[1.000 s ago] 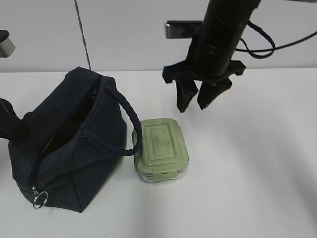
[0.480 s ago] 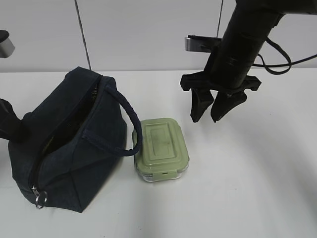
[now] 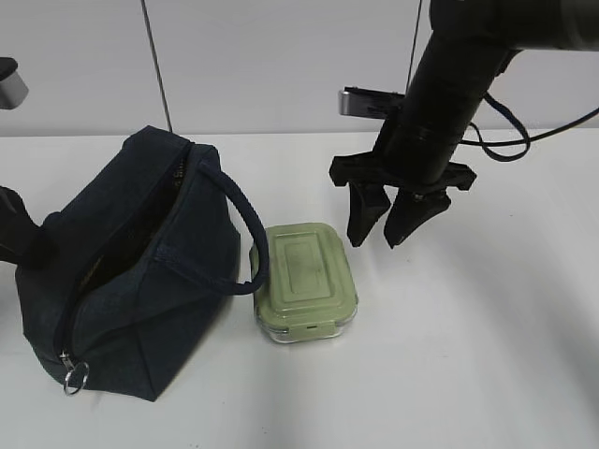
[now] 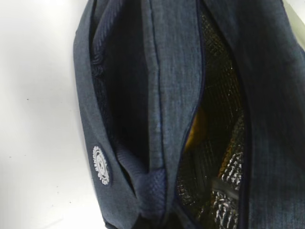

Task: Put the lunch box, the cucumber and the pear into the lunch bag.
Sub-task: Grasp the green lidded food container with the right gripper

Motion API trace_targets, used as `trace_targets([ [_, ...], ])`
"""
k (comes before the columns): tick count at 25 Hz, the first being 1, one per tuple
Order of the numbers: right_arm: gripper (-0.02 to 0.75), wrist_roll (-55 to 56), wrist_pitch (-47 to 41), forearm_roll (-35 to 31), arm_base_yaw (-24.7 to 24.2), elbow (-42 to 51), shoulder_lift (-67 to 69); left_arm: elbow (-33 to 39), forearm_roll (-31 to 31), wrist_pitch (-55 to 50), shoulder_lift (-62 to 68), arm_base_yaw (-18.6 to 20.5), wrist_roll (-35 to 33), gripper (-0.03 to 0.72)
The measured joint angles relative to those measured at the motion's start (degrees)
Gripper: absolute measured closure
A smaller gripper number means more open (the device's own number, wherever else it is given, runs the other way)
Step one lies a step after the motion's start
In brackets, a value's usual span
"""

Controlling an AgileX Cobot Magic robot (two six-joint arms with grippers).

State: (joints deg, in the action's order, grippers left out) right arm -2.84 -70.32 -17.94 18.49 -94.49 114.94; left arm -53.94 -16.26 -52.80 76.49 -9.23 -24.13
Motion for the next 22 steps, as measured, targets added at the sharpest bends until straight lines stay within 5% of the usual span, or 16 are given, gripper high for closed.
trace_targets([
  [22,0.302,-10.76,3.16,-4.94,-0.58,4.04,1.67,0.0,0.0,-0.16,0.0,0.0,0.0,0.686],
])
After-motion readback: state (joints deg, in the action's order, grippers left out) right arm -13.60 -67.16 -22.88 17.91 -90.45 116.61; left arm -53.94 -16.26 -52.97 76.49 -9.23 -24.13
